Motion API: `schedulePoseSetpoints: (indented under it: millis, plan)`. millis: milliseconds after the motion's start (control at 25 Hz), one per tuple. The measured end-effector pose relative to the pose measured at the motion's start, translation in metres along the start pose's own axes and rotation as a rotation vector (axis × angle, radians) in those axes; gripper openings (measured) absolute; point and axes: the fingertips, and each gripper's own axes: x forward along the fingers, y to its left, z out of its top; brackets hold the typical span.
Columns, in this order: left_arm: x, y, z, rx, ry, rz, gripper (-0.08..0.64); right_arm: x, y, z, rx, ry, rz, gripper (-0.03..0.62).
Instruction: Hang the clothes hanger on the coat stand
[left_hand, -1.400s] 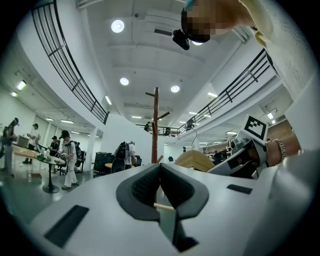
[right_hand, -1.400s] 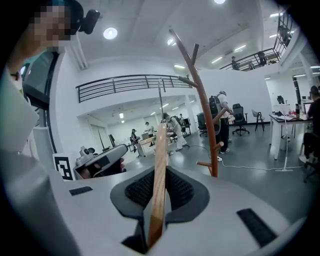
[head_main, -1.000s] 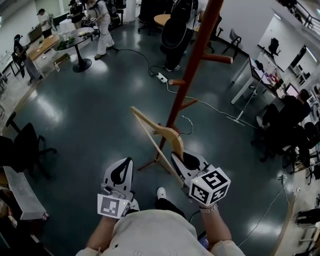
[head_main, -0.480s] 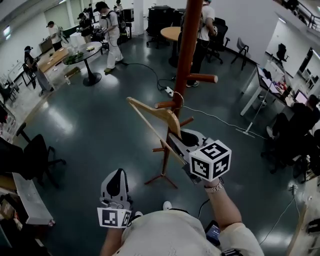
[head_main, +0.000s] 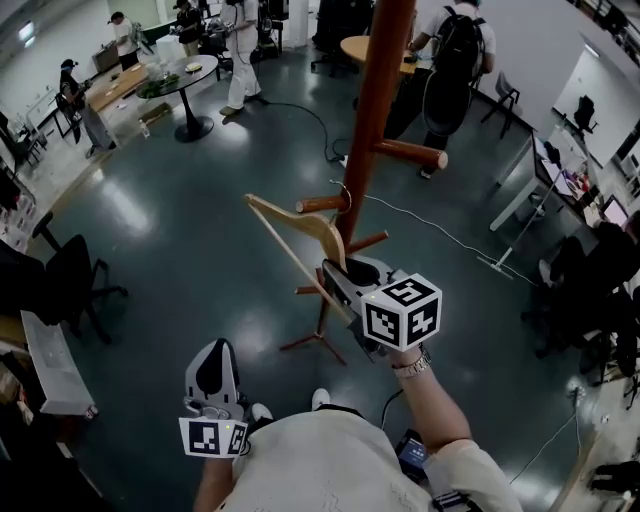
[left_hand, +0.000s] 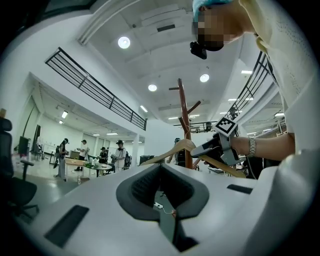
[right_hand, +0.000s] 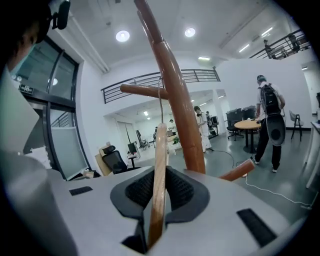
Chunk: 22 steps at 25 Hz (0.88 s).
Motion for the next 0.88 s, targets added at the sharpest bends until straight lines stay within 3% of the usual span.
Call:
schedulePoseSetpoints:
  millis: [320, 880]
  plan:
    - [-0.010, 0.004, -0.010, 0.001, 0.024, 0.053, 0.012, 0.010, -0.009, -0.012, 0.001, 0.021, -0.003, 0.069]
    - [-0.006, -0.019, -0.023, -0.035, 0.044, 0.007, 0.012, -0.003, -0.029, -0.011, -0.081, 0.055, -0.107, 0.071]
